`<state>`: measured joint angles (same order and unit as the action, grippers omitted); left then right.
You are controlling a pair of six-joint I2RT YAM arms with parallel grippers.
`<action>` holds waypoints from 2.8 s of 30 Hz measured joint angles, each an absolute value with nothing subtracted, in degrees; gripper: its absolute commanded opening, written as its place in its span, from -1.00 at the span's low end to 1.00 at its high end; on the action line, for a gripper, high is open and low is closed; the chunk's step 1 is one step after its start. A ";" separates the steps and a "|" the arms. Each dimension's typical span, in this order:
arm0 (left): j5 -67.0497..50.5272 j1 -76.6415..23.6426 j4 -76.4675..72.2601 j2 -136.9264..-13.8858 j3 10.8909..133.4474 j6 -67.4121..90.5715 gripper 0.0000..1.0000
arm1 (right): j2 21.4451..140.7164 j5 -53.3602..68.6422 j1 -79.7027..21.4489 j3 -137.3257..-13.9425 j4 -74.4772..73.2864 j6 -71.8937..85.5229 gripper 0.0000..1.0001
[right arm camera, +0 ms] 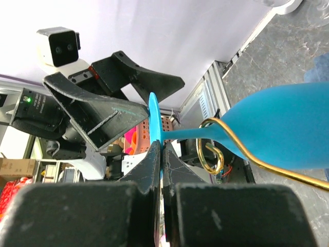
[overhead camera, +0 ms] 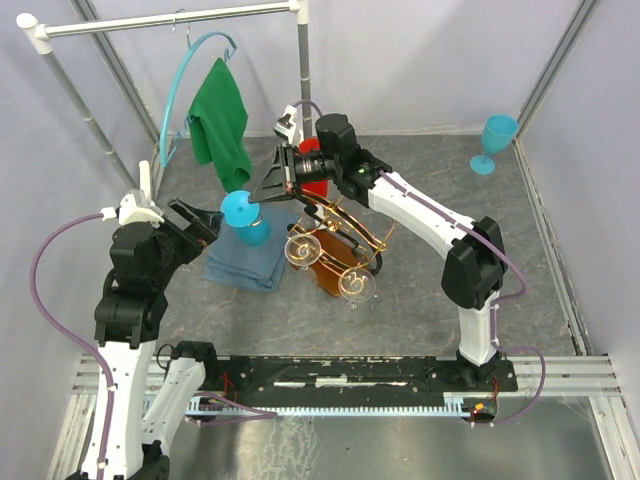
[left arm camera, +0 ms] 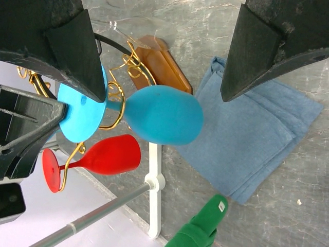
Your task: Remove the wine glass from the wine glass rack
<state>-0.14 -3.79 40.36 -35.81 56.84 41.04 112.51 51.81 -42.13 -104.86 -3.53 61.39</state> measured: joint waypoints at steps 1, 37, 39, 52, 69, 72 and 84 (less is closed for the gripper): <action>-0.01 -3.79 40.66 -35.81 56.84 41.04 0.98 | 112.95 51.55 -42.13 -105.43 -3.77 61.12 -0.97; 1.19 -3.79 41.71 -35.40 55.94 40.40 0.98 | 91.31 59.57 -30.35 -95.74 -1.26 64.55 -0.98; 1.13 -3.79 41.76 -35.35 55.81 40.40 0.98 | 90.32 59.55 -28.95 -95.74 -1.32 64.47 -0.98; 0.99 -3.79 41.71 -35.31 55.81 39.66 0.98 | 88.73 35.53 -17.85 -116.84 -35.48 28.18 -0.98; -0.19 -3.79 41.45 -35.51 53.01 39.64 0.98 | 128.46 -34.35 -22.96 -122.96 -20.84 -35.24 -0.98; -0.56 -3.79 41.45 -35.55 53.01 39.64 0.98 | 136.14 -39.97 -22.22 -123.26 -13.76 -45.47 -0.97; -1.23 -3.79 41.36 -35.62 52.21 39.59 0.98 | 142.63 -43.59 -16.67 -125.29 5.89 -60.38 -0.97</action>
